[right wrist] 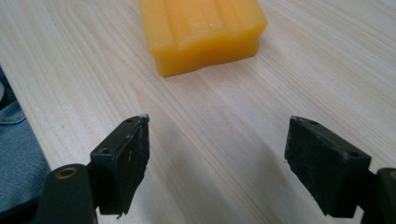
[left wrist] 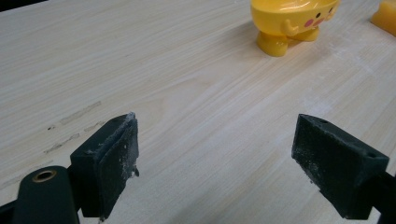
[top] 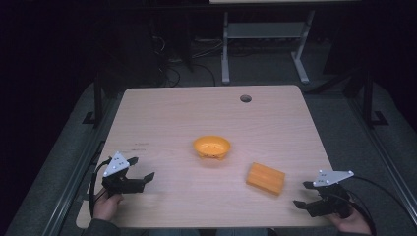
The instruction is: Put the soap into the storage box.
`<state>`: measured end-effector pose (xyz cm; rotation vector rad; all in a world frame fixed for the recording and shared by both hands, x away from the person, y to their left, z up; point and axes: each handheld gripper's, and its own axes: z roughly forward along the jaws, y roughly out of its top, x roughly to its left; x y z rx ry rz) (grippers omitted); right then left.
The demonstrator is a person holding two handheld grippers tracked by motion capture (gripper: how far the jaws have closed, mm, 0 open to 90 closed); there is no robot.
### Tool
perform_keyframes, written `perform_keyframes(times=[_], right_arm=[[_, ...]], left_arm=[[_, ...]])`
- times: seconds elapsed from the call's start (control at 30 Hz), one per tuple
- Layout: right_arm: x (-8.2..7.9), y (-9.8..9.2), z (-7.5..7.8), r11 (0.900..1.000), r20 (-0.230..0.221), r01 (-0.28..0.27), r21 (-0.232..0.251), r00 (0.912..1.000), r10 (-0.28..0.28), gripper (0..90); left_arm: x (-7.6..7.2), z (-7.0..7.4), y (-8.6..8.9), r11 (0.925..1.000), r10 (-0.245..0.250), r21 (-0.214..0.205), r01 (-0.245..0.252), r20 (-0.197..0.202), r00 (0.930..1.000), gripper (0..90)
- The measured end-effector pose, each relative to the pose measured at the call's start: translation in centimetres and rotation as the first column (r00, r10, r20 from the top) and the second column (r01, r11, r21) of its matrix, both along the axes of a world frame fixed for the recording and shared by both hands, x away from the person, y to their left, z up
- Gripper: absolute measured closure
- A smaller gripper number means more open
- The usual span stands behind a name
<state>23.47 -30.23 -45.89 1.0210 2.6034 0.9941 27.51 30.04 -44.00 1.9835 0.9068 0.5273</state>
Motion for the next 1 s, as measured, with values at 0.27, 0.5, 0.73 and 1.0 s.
perform_keyframes(times=[0.27, 0.5, 0.73, 1.0], right_arm=[[0.2, 0.5, 0.5, 0.9999, 0.000, -0.010, -0.007, 1.0000, 0.010, 21.3], [1.0, 1.2, 1.3, 0.9989, -0.002, -0.035, -0.032, 0.9994, 0.035, 20.7], [1.4, 1.9, 2.0, 0.9981, 0.006, -0.053, -0.032, 0.9986, 0.053, 20.4], [2.1, 2.6, 2.7, 0.9971, 0.019, -0.069, -0.031, 0.9974, 0.070, 16.4]], left_arm=[[-0.1, 0.0, 0.0, 1.0000, 0.000, -0.007, 0.000, 0.003, 1.0000, 14.1], [-0.1, 0.0, 0.1, 1.0000, 0.002, -0.006, -0.002, 0.005, 1.0000, 14.1], [-0.1, 0.1, 0.1, 1.0000, 0.002, -0.006, -0.002, 0.006, 1.0000, 14.1], [-0.2, 0.1, 0.1, 0.9998, 0.011, -0.019, -0.011, 0.006, 0.9999, 14.1]])
